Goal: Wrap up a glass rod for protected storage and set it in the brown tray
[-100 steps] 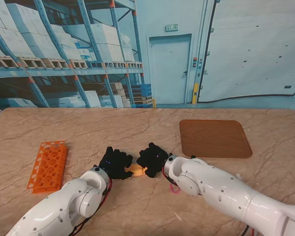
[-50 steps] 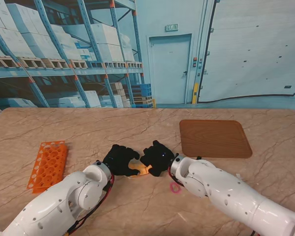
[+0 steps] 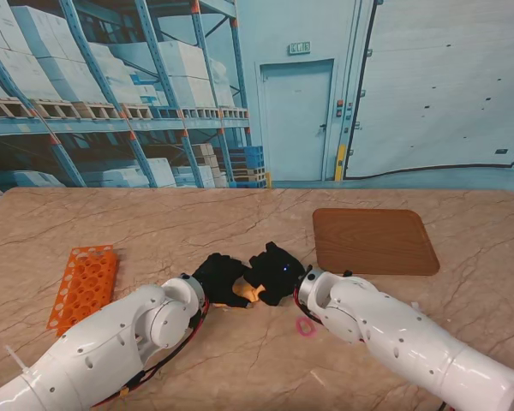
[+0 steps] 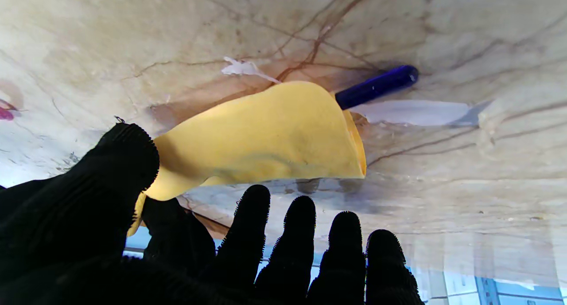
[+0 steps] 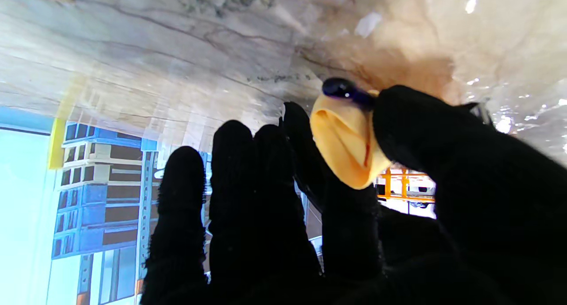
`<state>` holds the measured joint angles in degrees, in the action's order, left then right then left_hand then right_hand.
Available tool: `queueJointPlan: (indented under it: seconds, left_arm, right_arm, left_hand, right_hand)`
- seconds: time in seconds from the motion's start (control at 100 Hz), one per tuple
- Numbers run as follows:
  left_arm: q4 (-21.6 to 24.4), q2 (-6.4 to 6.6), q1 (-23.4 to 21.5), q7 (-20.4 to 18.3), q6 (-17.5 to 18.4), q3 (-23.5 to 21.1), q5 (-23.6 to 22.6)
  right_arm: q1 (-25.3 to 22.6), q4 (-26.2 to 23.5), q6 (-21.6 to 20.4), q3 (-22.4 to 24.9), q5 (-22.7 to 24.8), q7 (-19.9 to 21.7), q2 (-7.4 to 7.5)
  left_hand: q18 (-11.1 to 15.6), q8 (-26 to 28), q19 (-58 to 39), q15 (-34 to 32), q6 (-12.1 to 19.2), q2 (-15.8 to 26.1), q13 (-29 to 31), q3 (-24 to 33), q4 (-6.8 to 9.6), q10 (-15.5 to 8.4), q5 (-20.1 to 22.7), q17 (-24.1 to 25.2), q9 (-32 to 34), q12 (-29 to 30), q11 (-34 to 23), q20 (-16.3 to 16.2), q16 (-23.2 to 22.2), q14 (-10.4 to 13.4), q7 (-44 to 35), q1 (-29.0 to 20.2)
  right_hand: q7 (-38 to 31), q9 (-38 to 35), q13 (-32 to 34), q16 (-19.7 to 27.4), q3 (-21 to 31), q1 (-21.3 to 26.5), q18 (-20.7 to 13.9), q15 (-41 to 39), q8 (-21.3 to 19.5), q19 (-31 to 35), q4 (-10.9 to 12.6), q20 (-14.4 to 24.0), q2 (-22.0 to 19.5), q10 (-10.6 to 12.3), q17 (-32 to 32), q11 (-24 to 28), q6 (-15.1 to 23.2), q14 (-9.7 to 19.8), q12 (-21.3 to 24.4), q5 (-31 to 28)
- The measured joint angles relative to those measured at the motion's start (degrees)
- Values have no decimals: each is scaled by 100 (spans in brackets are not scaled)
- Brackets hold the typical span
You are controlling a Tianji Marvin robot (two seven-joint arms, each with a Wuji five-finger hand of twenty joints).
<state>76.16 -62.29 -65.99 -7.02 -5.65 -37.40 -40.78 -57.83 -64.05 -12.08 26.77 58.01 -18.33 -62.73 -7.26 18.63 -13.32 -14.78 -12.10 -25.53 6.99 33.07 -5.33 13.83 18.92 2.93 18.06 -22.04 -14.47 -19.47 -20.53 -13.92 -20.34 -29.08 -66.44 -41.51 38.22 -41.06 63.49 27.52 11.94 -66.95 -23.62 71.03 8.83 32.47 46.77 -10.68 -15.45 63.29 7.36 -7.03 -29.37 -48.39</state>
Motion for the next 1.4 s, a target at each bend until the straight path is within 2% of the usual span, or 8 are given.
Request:
queueJointPlan:
  seconds: [0.15,0.49,0.71,0.96,1.0,1.03,1.18,1.4]
  left_arm:
    - [-127,-55,57,117,-57,122,88]
    - [-333,-168,220,299,-97,277,534]
    - [-430,-249,307,460,-147,333,668]
    - [-445,-296,352,460,-233,352,776]
    - [-445,-301,347,460,-237,341,775]
    - [-444,-308,335,461,-241,321,778]
    - [-435,-352,250,494,-248,205,987]
    - [-472,-384,218,527,-191,180,1161]
  right_arm:
    - [9,0,-38,0,0,-33,-4]
    - [75,87,-44,-46,-26,-178,-36]
    - [89,91,-46,10,-20,-194,-36]
    - [69,78,-45,90,11,-212,-31]
    - [60,69,-44,106,23,-211,-30]
    - [52,60,-44,120,31,-209,-29]
    - [17,11,-36,193,52,-195,-25]
    - [-55,-66,-14,351,54,-157,-22]
  left_hand:
    - [-29,-1,12,-140,219,0,-24,48,0,8,-529,-12,-173,-41,18,3,3,1,-7,-10]
    - [-158,89,-219,-253,260,8,175,255,1,126,-320,-18,15,-135,18,-61,-186,-152,-485,-264]
    - [-227,152,-1107,-357,363,-69,755,734,1,129,-7,-72,709,-79,25,-47,-256,-324,-789,-547]
    - [-252,504,-1605,-508,635,91,848,872,-8,129,1053,-76,920,-47,27,77,-256,-349,-1446,-833]
    - [-253,569,-1641,-519,711,87,848,869,-45,129,1116,-76,927,-50,27,128,-261,-349,-1483,-993]
    - [-257,590,-1678,-562,789,81,848,858,-214,129,1228,-74,968,-50,27,137,-264,-349,-1667,-1179]
    - [-260,660,-1692,-564,841,60,705,600,-259,127,1839,-49,990,-51,27,201,-251,-349,-2854,-1694]
    - [158,1683,-964,-782,367,856,348,-617,-319,-106,1424,-86,782,-53,3,610,-120,-38,-4095,-2420]
  right_hand:
    - [4,-1,0,0,0,0,-1,-1,-45,0,0,-1,0,0,0,2,0,0,4,0]
    - [77,-1,0,-1,0,0,-1,-1,-54,1,0,-12,5,0,5,2,0,1,5,-63]
    - [77,-12,0,0,0,0,-1,-2,-103,1,0,-58,5,0,6,15,-22,1,6,-99]
    - [77,-21,0,0,-47,0,-1,-10,-114,1,0,-59,5,0,6,48,-23,1,7,-180]
    - [77,-21,0,-1,-48,0,-1,-10,-114,1,0,-60,5,0,6,48,-23,1,7,-180]
    - [78,-21,0,-1,-48,0,-1,-10,-114,1,0,-60,5,0,6,48,-23,1,7,-180]
    - [78,-21,0,0,-49,0,-1,-10,-127,1,0,-60,5,0,7,48,-23,2,7,-180]
    - [80,-21,0,-1,-49,1,-1,-10,-151,1,0,-61,6,0,8,48,-16,2,7,-171]
